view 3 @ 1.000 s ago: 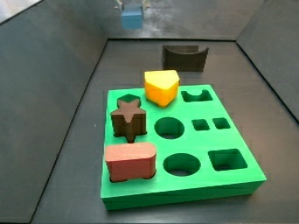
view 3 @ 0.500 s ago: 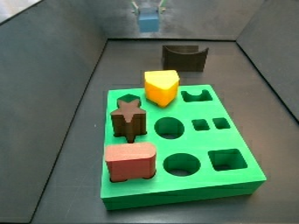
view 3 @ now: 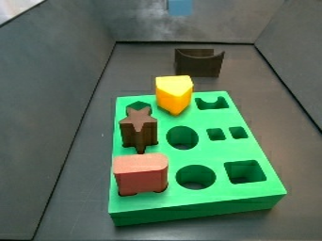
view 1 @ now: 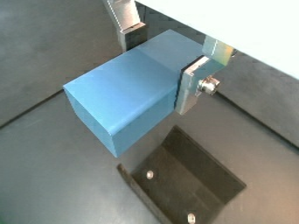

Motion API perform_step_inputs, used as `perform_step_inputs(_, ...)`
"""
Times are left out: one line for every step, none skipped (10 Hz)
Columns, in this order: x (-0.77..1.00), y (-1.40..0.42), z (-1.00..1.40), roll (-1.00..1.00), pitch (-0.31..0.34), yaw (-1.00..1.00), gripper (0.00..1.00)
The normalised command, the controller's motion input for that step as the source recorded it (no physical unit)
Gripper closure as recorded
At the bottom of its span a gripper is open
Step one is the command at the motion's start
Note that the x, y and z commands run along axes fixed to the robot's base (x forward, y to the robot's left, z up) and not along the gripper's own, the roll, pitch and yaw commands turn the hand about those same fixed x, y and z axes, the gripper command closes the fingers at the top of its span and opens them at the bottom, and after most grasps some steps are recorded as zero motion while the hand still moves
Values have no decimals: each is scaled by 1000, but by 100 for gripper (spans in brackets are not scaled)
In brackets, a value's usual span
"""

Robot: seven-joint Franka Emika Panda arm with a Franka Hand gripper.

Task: Pick up the rectangle object. Move up. Place the rectangle object on the fixture. Regrasp the rectangle object. Move to above the board. Insert the rectangle object.
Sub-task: Place the rectangle object on the fixture.

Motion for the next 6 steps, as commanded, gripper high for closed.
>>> perform_step_inputs(943, 60, 182, -1000, 181, -64, 100)
perform_step_inputs(858, 56, 113, -1000, 188, -75, 100)
perform_step_inputs(762, 55, 39, -1000, 197, -92, 100)
perform_step_inputs(697, 51, 10, -1000, 199, -111, 100)
perform_step_inputs(612, 52, -3, -984, 201, -139, 100)
perform_step_inputs(545, 53, -5, -818, 171, -141, 100)
